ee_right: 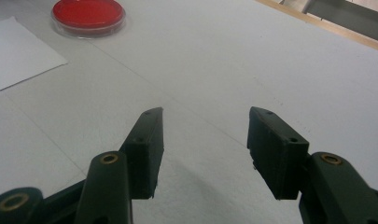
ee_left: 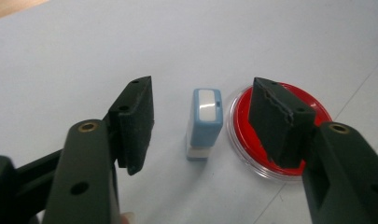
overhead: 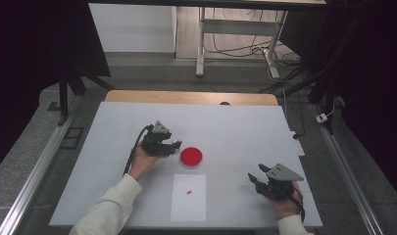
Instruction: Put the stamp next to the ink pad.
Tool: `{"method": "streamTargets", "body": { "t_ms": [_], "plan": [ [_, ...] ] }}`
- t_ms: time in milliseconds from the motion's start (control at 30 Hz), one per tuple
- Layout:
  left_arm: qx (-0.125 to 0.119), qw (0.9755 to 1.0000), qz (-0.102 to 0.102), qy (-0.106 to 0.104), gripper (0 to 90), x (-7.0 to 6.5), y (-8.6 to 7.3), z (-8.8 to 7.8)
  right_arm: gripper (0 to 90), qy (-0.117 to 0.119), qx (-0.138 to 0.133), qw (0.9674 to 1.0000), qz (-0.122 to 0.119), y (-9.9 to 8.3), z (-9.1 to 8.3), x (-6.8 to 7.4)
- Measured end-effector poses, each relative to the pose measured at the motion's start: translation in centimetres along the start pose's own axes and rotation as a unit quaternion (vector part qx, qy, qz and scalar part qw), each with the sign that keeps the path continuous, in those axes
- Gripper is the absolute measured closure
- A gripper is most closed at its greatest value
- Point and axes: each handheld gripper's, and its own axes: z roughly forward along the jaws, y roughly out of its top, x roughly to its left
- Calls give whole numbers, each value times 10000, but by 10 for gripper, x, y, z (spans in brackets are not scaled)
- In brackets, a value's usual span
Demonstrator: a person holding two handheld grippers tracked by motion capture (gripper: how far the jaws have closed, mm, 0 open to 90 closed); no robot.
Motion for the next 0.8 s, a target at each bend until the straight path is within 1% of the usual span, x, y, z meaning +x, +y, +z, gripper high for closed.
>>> {"method": "streamTargets", "body": {
  "t_ms": [133, 267, 367, 500, 667, 800],
  "plan": [
    [-81, 9999, 67, -65, 384, -1, -1, -9, 456, 28, -24, 10000, 8, 0, 0, 0],
    [-239, 9996, 106, -100, 372, -3, -2, -23, 453, 77, -80, 9999, 5, 0, 0, 0],
    [-336, 9992, 148, -142, 356, -6, -4, -34, 451, 77, -61, 9999, -22, 0, 0, 0],
    [-378, 9990, 161, -202, 342, -10, -12, -47, 449, 109, -72, 9999, -8, 0, 0, -1],
    [-393, 9989, 210, -155, 325, -16, -24, -64, 449, 106, -61, 9999, -24, 1, 1, -1],
    [-434, 9987, 94, -229, 317, -19, -38, -76, 447, 158, -111, 9998, -24, 1, 1, -2]
  ]
}}
